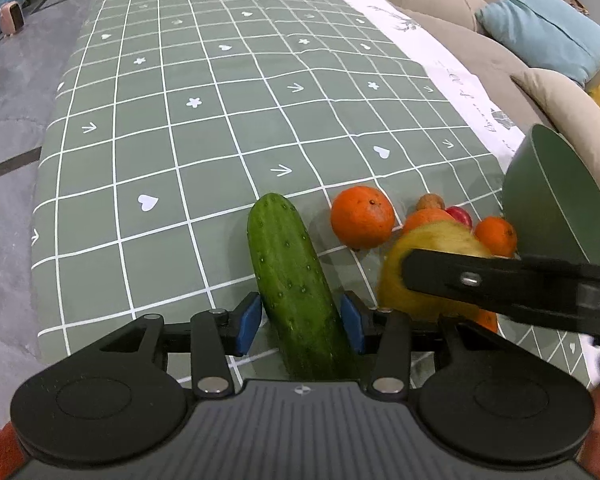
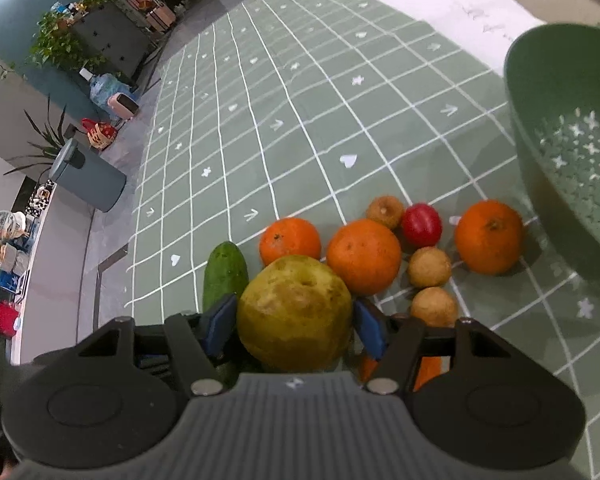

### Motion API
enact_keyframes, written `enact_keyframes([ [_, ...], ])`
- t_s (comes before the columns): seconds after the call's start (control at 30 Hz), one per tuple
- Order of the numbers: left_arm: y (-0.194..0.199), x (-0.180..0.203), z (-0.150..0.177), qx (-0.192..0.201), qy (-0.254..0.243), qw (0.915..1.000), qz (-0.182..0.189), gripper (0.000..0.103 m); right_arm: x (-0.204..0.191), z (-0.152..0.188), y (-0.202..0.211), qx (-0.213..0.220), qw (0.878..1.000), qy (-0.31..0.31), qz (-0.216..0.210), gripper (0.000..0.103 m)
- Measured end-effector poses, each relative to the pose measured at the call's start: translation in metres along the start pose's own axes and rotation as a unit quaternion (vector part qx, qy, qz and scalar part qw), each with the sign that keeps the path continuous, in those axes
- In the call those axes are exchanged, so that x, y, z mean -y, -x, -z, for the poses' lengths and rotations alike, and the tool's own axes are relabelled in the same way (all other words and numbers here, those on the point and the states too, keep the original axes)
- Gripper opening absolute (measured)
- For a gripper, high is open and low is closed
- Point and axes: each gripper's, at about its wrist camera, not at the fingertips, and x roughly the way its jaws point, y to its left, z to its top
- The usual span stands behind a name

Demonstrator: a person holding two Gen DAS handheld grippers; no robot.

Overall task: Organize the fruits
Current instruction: 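Close the left tool on the cucumber while the right tool grasps the pear, then lift the cucumber with the left tool while the right tool carries the pear into the colander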

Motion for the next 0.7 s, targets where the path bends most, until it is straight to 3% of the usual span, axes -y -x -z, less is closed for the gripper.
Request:
enact_keyframes([
  [0.37,0.001,0.0,0.001,0.001,0.037,0.9992,-0.011,0.045,0.006,0.005,0.039,0.035,0.999,-0.009,0.003,0.06],
  [0.57,0.042,0.011,0.015,0.044,0.039,0.9983,0.001,0.043,0.013,0.013,0.077,0.072,0.997,-0.011,-0.002,0.06],
  [0.7,0.073,0.033,0.022,0.087,0.013,0.9961,0.007,0.042,0.019,0.019,0.103,0.101,0.995,-0.005,-0.005,0.06],
])
